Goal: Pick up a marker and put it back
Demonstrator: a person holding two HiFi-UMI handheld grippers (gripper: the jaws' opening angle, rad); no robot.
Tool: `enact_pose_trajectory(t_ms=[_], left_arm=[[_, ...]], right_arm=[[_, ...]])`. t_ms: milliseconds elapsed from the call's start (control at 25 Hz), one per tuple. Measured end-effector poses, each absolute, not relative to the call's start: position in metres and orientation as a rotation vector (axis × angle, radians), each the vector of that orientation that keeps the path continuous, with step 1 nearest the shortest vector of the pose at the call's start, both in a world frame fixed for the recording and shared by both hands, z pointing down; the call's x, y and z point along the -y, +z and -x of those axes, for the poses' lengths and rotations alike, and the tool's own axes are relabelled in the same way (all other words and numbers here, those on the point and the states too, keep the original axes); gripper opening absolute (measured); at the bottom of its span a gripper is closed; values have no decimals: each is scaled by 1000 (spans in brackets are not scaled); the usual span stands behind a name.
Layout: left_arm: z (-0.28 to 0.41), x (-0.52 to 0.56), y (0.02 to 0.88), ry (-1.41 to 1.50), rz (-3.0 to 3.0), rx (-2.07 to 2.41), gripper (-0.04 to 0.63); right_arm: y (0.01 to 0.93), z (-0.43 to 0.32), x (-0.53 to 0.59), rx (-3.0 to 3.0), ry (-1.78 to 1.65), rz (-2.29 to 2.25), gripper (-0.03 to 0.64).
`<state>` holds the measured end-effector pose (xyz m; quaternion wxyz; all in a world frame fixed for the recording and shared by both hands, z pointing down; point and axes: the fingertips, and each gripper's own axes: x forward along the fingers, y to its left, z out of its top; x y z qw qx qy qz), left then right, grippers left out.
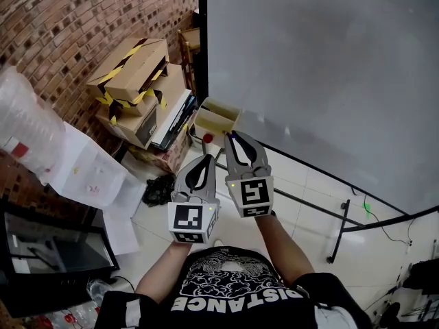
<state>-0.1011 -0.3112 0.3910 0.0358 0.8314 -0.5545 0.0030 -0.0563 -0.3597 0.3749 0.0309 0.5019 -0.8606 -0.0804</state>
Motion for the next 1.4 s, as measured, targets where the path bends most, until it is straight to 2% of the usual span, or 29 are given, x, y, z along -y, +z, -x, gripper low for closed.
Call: enact_pose_trajectory(t_ms=[480, 1400], left_arm=[[88, 287, 371, -66, -2563, 1709, 5], [49, 244, 366, -8, -2591, 1692, 5]], right_arm=[[332, 38, 305, 2718, -334, -1564, 36], [329, 4, 249, 2729, -330, -1568, 37]])
